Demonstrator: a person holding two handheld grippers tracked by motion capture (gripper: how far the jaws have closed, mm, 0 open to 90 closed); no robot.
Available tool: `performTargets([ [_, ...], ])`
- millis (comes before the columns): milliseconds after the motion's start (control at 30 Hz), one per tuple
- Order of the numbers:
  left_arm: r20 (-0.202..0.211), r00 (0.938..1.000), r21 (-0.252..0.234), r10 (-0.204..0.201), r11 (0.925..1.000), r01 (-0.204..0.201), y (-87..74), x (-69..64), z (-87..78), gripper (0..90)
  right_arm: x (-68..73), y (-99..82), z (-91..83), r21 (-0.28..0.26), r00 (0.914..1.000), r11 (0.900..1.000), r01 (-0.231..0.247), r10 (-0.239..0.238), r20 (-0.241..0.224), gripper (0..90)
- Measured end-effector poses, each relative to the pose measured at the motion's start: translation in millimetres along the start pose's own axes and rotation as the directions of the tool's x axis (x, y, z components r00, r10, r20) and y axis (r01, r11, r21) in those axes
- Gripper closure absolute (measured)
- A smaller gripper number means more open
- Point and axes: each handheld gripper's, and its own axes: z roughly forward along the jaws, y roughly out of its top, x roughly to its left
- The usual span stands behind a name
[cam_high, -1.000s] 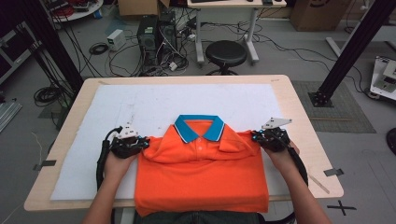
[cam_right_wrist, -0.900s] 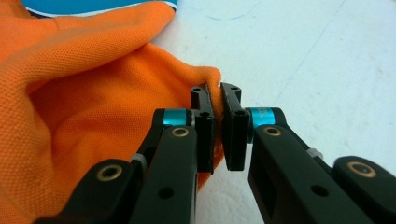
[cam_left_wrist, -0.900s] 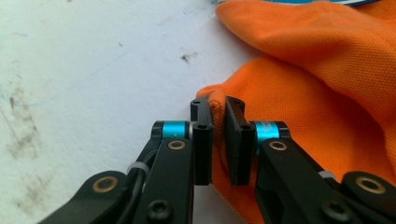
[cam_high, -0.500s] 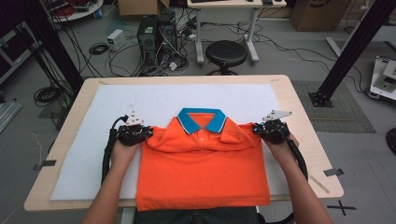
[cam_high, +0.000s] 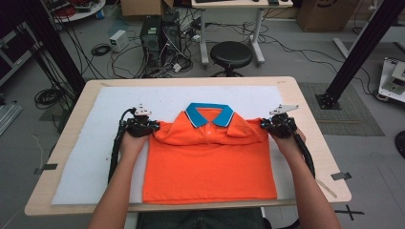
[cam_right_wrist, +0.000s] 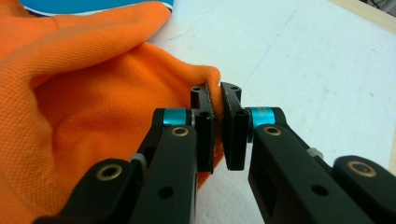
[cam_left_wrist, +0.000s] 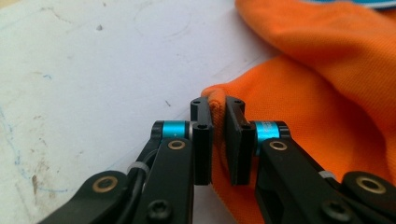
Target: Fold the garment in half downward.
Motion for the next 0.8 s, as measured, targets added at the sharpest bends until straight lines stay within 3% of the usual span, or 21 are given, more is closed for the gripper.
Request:
performTargets([
  [100, -0.007, 1.0000, 0.003, 0.006, 1.0000, -0.006, 3.8, 0.8, 1.5, 81.2, -2.9, 2.1, 5.9, 0.014, 0.9999, 0.9998, -0.011, 0.011, -0.001, 85.6],
  [133, -0.020, 0.9998, 0.004, 0.000, 1.0000, 0.000, 4.3, 1.0, 1.4, 71.5, -4.5, 2.3, 7.9, 0.024, 0.9993, 0.9992, -0.032, 0.032, -0.017, 82.6],
  [167, -0.039, 0.9992, 0.009, -0.010, 0.9999, 0.010, 4.9, 2.2, 1.1, 71.5, -4.5, 2.3, 7.9, 0.024, 0.9993, 0.9992, -0.032, 0.032, -0.017, 82.6],
  [200, -0.047, 0.9984, 0.011, -0.031, 0.9994, 0.032, 5.0, 4.1, 0.2, 55.3, -6.2, 1.9, 6.4, 0.011, 0.9984, 0.9987, -0.049, 0.049, -0.028, 74.0],
  [233, -0.046, 0.9974, 0.005, -0.055, 0.9984, 0.056, 4.7, 6.0, -1.1, 55.3, -6.2, 1.9, 6.4, 0.011, 0.9984, 0.9987, -0.049, 0.049, -0.028, 74.0],
  [267, -0.040, 0.9965, -0.004, -0.073, 0.9973, 0.073, 4.6, 8.0, -2.9, 47.5, -8.0, 2.3, 3.2, -0.001, 0.9966, 0.9970, -0.077, 0.077, -0.027, 63.8],
  [333, -0.045, 0.9944, -0.025, -0.096, 0.9952, 0.095, 5.0, 10.5, -6.8, 43.7, -9.2, 2.9, 1.6, -0.006, 0.9963, 0.9967, -0.081, 0.081, -0.026, 59.2],
  [400, -0.044, 0.9933, -0.045, -0.107, 0.9935, 0.105, 6.6, 11.4, -11.3, 39.7, -10.0, 5.6, -1.8, -0.011, 0.9957, 0.9957, -0.093, 0.092, -0.010, 52.3],
  [467, -0.047, 0.9923, -0.071, -0.115, 0.9912, 0.111, 9.4, 9.7, -14.2, 36.0, -10.2, 9.5, -5.0, -0.020, 0.9956, 0.9954, -0.094, 0.094, -0.010, 51.2],
  [533, -0.039, 0.9925, -0.090, -0.116, 0.9896, 0.112, 13.1, 7.4, -15.6, 32.8, -7.9, 17.7, -7.4, -0.035, 0.9969, 0.9964, -0.077, 0.077, -0.015, 48.3],
  [667, -0.008, 0.9969, -0.068, -0.078, 0.9947, 0.077, 28.9, 1.4, -13.3, 29.7, -3.7, 27.7, -7.0, -0.040, 0.9975, 0.9968, -0.069, 0.068, -0.021, 46.4],
  [733, 0.006, 0.9981, -0.097, -0.062, 0.9934, 0.062, 36.2, -4.0, -11.7, 29.6, 0.2, 34.9, -5.6, -0.040, 0.9981, 0.9975, -0.059, 0.058, -0.021, 45.8],
  [800, 0.032, 0.9975, -0.081, -0.063, 0.9945, 0.066, 42.5, -7.3, -7.4, 29.6, 4.0, 41.4, -3.6, -0.049, 0.9985, 0.9977, -0.046, 0.045, -0.030, 45.3],
])
